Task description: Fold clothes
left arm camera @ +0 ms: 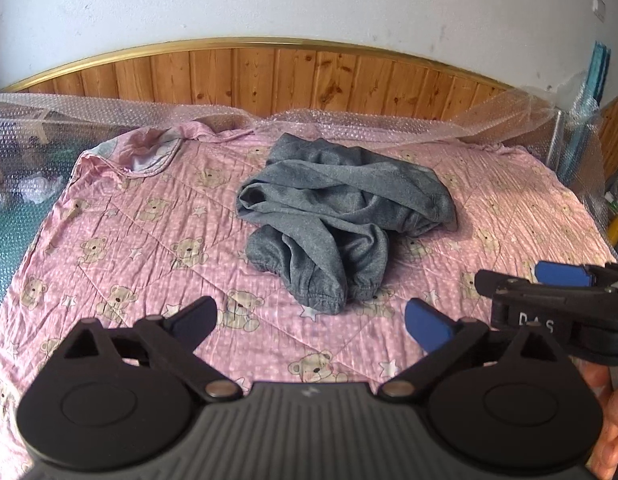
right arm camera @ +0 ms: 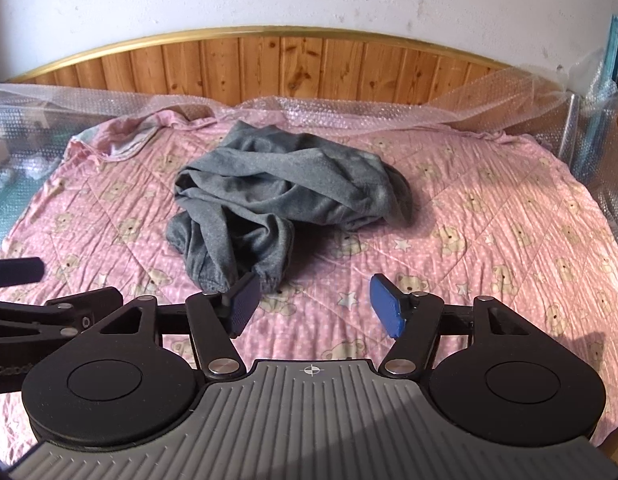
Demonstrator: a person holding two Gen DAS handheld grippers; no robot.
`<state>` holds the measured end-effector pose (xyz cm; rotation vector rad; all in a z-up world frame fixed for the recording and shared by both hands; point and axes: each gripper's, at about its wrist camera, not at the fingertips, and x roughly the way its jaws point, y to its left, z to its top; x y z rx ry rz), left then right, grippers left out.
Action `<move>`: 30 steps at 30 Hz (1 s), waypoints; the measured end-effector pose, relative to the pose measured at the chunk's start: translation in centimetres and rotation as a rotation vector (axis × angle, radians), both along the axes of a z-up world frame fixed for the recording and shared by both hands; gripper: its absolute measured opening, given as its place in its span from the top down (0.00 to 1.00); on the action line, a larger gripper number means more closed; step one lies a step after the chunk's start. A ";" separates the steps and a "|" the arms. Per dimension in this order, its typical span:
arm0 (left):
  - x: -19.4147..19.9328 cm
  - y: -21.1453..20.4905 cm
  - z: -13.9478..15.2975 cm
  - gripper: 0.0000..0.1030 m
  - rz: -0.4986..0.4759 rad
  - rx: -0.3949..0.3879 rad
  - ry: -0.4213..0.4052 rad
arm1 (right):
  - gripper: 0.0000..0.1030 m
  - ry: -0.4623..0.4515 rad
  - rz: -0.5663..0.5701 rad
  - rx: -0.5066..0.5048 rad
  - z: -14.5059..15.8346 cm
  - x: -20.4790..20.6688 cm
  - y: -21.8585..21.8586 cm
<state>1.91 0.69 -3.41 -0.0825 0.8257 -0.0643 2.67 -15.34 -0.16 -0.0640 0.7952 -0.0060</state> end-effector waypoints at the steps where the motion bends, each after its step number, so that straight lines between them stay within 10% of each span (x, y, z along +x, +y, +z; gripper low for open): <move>1: 0.3 0.1 -0.2 0.00 0.017 -0.013 0.011 | 0.32 0.009 -0.004 0.000 -0.2 0.3 -0.2; 18: 4.9 3.7 -5.4 0.00 0.270 -0.183 0.164 | 0.14 0.113 0.112 -0.064 -6.5 10.3 -2.6; 30: 4.2 5.8 -8.8 0.00 0.442 -0.125 0.303 | 0.11 0.039 0.496 -0.501 -15.0 26.2 7.1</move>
